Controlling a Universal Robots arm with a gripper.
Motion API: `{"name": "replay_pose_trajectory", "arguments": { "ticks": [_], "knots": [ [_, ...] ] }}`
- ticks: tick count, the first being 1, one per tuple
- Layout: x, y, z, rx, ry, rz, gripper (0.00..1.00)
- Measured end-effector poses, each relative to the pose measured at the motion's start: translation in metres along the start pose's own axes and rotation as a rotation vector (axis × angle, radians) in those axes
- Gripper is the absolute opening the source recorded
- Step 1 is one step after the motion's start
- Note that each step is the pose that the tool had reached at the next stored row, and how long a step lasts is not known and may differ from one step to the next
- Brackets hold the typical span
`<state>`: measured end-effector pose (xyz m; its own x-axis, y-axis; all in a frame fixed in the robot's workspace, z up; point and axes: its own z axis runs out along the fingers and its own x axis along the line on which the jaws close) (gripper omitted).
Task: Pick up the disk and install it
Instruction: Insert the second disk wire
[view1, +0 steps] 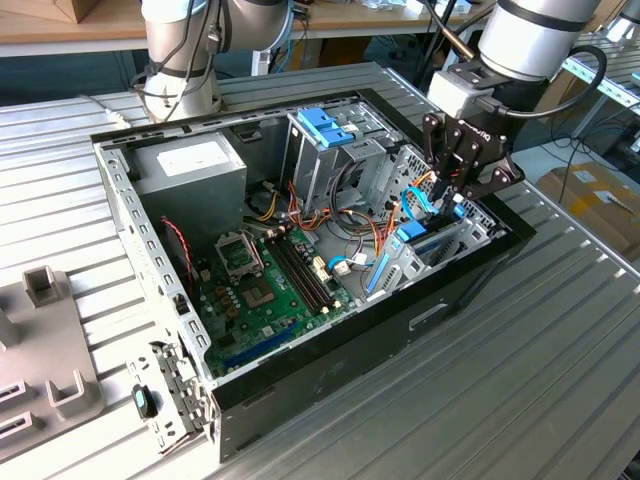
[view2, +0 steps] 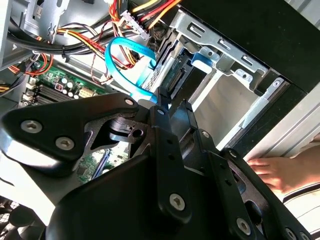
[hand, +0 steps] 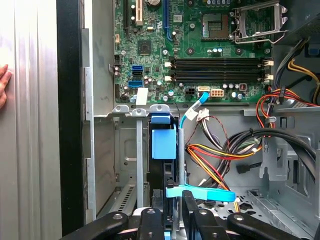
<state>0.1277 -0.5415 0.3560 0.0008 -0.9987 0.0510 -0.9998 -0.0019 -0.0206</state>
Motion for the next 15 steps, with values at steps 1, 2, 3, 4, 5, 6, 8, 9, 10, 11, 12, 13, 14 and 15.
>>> {"name": "replay_pose_trajectory", "arguments": {
  "ticks": [1,2,3,4,5,6,8,9,10,11,12,13,14,15],
  "knots": [
    [-0.0002,-0.0001,0.0000,0.0000,0.0000,0.000,0.29],
    [-0.0003,-0.0002,0.0000,0.0000,-0.0001,0.000,0.29],
    [-0.0004,-0.0005,0.0000,0.0000,-0.0001,0.000,0.29],
    [-0.0005,-0.0007,0.0000,0.0000,0.0000,0.000,0.29],
    [-0.0007,-0.0010,0.0000,0.0000,-0.0001,-0.001,0.29],
    [-0.0009,-0.0013,0.0000,0.0000,-0.0001,-0.001,0.29],
    [-0.0014,-0.0023,0.0000,0.0001,-0.0001,-0.002,0.29],
    [-0.0017,-0.0030,0.0000,0.0001,0.0000,-0.002,0.29],
    [-0.0018,-0.0036,0.0000,0.0001,0.0000,-0.003,0.29],
    [-0.0020,-0.0042,0.0000,0.0001,-0.0001,-0.003,0.29],
    [-0.0021,-0.0055,0.0000,0.0002,0.0000,-0.003,0.29],
    [-0.0022,-0.0071,0.0000,0.0002,0.0000,-0.003,0.29],
    [-0.0024,-0.0083,0.0001,0.0002,-0.0001,-0.004,0.29],
    [-0.0026,-0.0094,0.0001,0.0002,-0.0002,-0.004,0.29]
  ]
}}
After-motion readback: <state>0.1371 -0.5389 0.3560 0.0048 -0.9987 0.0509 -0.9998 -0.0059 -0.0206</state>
